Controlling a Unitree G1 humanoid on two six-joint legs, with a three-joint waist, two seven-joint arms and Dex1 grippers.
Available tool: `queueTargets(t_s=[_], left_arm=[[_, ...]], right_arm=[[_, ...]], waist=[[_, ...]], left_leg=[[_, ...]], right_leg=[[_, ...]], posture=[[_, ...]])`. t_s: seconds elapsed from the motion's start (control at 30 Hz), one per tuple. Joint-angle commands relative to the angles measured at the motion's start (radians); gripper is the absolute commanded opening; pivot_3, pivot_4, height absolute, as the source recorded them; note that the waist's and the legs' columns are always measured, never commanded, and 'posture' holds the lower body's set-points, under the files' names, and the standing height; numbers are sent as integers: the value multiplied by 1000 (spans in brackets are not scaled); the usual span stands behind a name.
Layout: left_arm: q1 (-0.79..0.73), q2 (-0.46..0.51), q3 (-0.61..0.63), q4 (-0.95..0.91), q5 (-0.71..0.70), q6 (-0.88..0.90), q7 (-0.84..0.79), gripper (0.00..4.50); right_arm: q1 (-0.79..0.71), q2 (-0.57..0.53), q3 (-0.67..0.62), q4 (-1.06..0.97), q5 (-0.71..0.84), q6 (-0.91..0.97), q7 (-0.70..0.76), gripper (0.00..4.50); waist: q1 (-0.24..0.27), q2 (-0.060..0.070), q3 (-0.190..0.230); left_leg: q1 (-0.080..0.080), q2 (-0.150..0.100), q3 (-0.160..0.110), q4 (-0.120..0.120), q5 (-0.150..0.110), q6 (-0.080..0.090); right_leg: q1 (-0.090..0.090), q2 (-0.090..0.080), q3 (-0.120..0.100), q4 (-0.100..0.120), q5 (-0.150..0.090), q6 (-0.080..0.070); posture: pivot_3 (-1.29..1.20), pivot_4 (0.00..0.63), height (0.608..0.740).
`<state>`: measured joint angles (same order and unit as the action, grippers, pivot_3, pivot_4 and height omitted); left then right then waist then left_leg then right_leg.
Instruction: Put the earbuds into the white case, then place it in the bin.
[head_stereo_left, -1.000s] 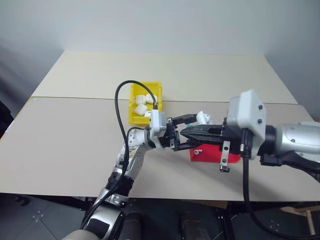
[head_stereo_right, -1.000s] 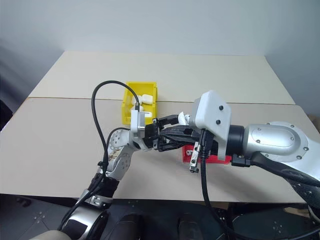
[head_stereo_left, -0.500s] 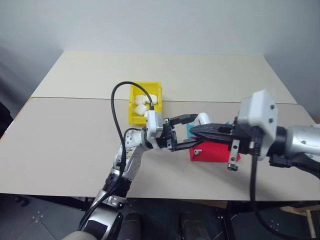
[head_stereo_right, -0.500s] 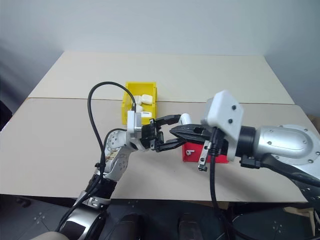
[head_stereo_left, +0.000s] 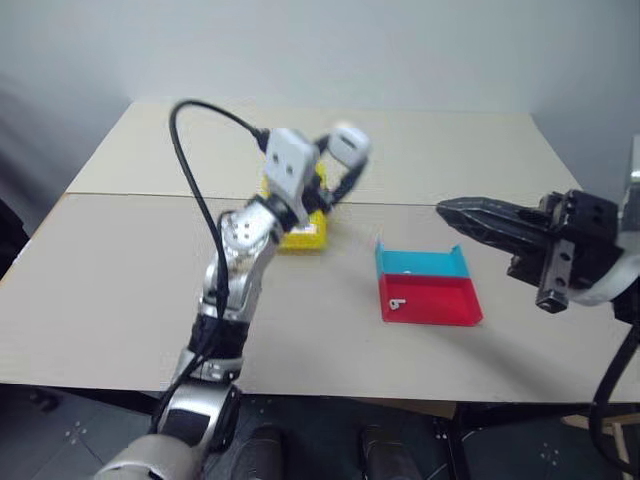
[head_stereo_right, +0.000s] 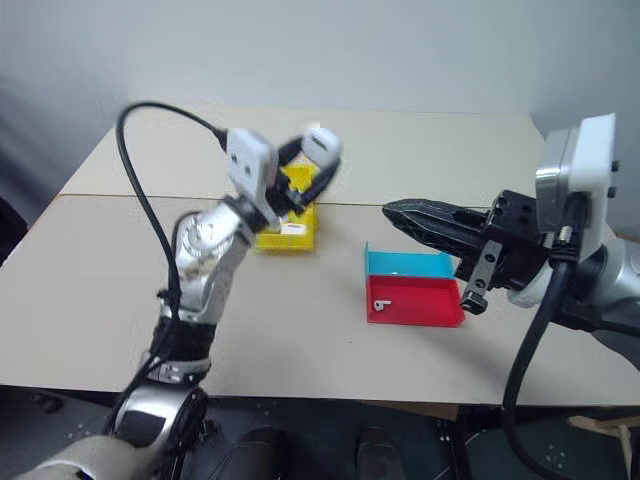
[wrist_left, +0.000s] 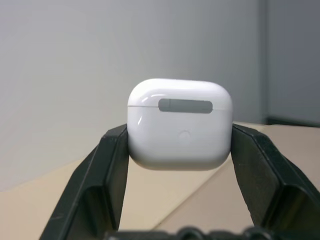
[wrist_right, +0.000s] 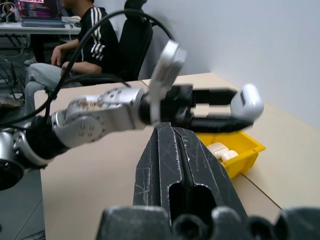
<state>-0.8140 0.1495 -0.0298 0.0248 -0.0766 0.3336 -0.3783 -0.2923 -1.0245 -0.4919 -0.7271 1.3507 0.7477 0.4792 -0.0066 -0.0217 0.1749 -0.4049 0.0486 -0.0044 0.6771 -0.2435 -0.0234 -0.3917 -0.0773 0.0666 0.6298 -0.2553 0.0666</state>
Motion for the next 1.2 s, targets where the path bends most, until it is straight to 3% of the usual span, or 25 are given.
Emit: queueTargets(t_s=[0.03, 0.1, 0.27, 0.37, 0.53, 0.7, 0.9, 1.03, 1.2], left_arm=[[-54, 21, 27, 13, 70, 149, 129, 2774], [-64, 3, 51, 24, 68, 224, 190, 2774], [-63, 13, -21, 108, 163, 235, 251, 2774], [-91, -7, 16, 177, 153, 268, 302, 2774], [-103, -22, 37, 241, 113, 202, 280, 4387], [-106, -62, 79, 209, 34, 127, 254, 4455], [2, -30, 123, 11, -169, 179, 42, 4455], [190, 99, 88, -278, -280, 203, -150, 4455], [430, 270, 199, -619, -507, 383, -219, 4455]], right_arm=[[0, 13, 17, -2, -36, -30, 5, 44], [-10, 21, 47, 15, -67, -30, 13, 44], [-67, 30, 126, 69, -134, -20, 25, 44], [-83, 32, 148, 77, -159, -15, 32, 44], [-77, 31, 151, 72, -166, 0, 22, 0], [-55, 24, 140, 54, -173, 5, 25, 0], [35, -3, 113, 22, -328, -75, 144, 0], [175, 3, 66, 78, -512, -232, 324, 0], [193, -89, 60, 289, -646, -374, 597, 0]], waist=[[-5, 0, 0], [-5, 0, 0], [-4, 0, 0], [-1, 0, 0], [2, 0, 0], [9, 0, 0], [12, 0, 0], [4, 1, 0], [-6, 1, 0]], left_leg=[[0, 0, 0, -1, 0, 0], [0, 0, 0, -1, 0, 0], [-1, 0, 0, 0, 0, 0], [-2, 0, 0, 0, 0, 0], [-6, 0, 0, 0, 0, 0], [-6, 0, 0, 0, 0, 0], [-10, 0, 1, 0, 0, 0], [-10, 0, 1, 0, 0, 0], [-7, 0, 2, 2, 1, -1]], right_leg=[[0, 0, 0, 0, 0, 0], [-1, 0, 0, 0, 0, 0], [-1, 0, 0, 0, 0, 0], [-2, 0, 0, 0, 0, 0], [-7, 0, 0, 1, 0, 0], [-7, 0, 0, 1, 0, 0], [-12, 0, 1, 2, 0, -1], [-12, 0, 1, 3, 0, -1], [-10, -1, 2, 5, 0, 0]], posture=[[0, 150, 740], [0, 150, 740], [0, 150, 740], [0, 150, 740], [0, 150, 740], [0, 150, 740], [0, 150, 740], [0, 150, 740], [0, 150, 740]])
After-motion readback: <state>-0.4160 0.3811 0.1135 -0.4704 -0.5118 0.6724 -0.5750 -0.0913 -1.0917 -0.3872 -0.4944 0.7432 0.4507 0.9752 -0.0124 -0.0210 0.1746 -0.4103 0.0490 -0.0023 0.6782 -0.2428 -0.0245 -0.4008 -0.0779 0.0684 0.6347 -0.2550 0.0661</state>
